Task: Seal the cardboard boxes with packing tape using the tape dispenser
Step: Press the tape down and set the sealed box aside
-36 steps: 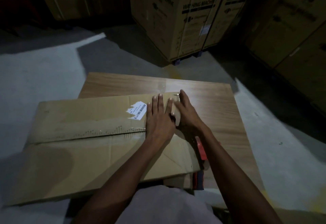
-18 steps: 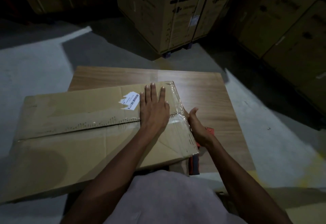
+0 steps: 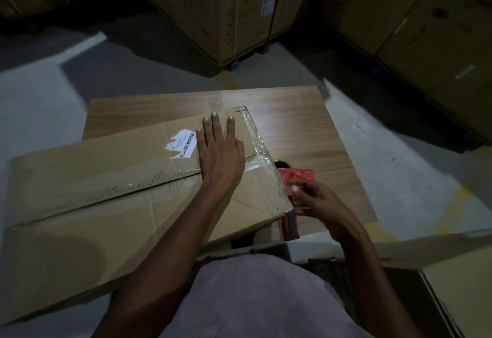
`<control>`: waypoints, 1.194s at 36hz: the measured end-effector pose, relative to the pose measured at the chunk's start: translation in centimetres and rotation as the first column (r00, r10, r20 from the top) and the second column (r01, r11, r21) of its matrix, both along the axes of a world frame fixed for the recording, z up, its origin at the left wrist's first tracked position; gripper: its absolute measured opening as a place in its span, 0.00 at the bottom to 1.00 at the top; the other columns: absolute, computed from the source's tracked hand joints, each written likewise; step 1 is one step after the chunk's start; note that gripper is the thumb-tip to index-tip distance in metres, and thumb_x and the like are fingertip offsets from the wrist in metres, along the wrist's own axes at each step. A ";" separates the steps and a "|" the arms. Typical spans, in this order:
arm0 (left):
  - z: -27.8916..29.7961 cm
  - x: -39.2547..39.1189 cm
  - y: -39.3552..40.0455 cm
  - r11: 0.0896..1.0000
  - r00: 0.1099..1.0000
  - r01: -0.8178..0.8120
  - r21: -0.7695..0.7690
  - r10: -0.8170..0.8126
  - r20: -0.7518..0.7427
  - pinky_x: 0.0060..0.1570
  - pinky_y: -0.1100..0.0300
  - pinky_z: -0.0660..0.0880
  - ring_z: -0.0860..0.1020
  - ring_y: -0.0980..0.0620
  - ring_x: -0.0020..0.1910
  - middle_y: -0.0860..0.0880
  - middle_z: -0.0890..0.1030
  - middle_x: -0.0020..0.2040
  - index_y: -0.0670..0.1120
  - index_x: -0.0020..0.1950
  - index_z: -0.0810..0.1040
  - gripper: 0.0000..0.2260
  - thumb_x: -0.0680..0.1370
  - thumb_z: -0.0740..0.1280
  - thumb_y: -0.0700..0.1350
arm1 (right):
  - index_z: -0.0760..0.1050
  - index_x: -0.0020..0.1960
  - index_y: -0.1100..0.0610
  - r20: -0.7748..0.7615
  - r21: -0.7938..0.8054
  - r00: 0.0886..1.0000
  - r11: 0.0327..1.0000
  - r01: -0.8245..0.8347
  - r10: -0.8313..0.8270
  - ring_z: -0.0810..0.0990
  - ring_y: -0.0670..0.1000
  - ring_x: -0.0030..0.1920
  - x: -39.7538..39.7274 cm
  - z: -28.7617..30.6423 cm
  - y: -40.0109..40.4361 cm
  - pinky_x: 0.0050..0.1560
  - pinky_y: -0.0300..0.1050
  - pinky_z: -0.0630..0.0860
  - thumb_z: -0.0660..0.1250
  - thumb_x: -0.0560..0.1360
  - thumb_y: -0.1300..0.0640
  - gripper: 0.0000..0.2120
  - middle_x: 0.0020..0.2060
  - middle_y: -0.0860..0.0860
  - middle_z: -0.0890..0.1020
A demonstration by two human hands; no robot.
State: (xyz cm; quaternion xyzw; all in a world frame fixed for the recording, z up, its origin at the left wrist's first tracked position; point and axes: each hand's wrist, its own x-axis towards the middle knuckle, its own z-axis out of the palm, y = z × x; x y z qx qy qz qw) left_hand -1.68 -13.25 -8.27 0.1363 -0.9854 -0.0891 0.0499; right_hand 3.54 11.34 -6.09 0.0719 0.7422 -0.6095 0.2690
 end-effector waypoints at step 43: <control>0.0 0.0 0.0 1.000 1.000 -0.001 0.023 0.001 0.005 0.80 0.43 0.42 0.43 0.41 0.82 0.41 0.46 0.83 0.50 0.84 0.50 0.27 0.86 0.50 0.53 | 0.61 0.79 0.41 -0.312 0.151 0.947 0.988 -0.029 0.075 0.71 0.35 0.68 3.6 -0.1 -5.5 0.62 0.22 0.62 0.52 0.85 0.40 0.23 0.69 0.41 0.74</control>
